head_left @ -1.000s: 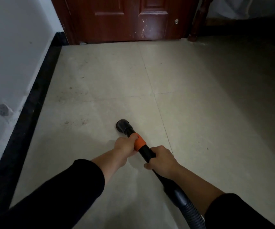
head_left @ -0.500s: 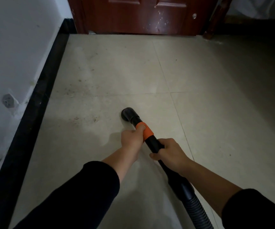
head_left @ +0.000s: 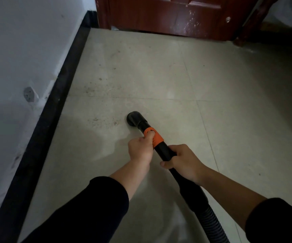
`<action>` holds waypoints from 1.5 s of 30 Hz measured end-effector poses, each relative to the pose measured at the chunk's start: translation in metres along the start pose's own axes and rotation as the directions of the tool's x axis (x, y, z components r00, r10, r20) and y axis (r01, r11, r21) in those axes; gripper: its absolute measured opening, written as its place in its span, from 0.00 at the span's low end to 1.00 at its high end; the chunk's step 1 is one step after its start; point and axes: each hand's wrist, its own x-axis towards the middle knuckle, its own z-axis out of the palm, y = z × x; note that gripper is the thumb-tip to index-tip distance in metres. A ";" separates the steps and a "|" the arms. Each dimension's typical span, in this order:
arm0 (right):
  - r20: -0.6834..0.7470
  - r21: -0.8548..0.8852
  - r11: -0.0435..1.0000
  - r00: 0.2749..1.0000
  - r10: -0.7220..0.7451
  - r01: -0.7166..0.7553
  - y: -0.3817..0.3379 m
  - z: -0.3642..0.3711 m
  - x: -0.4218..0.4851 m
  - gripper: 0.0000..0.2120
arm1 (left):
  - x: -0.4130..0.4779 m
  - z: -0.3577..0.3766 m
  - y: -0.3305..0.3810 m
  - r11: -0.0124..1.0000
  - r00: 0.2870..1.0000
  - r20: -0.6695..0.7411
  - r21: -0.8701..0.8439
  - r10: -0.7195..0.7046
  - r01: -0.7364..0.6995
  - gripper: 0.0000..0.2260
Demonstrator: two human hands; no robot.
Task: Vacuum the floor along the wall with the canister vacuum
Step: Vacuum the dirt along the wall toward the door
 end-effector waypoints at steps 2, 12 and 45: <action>0.008 -0.012 1.000 1.000 -0.012 0.012 -0.003 0.006 0.001 0.06 | 0.001 -0.007 0.000 1.000 1.000 -0.011 -0.013 -0.003 0.002 0.15; 0.062 0.025 0.999 0.997 -0.038 0.036 -0.015 0.027 0.007 0.10 | 0.010 -0.039 -0.002 0.971 0.994 0.019 -0.212 -0.111 0.112 0.13; 0.210 0.035 0.992 0.969 -0.129 0.124 -0.070 0.119 0.029 0.08 | 0.031 -0.146 0.001 0.969 0.980 -0.190 -0.245 -0.066 0.018 0.13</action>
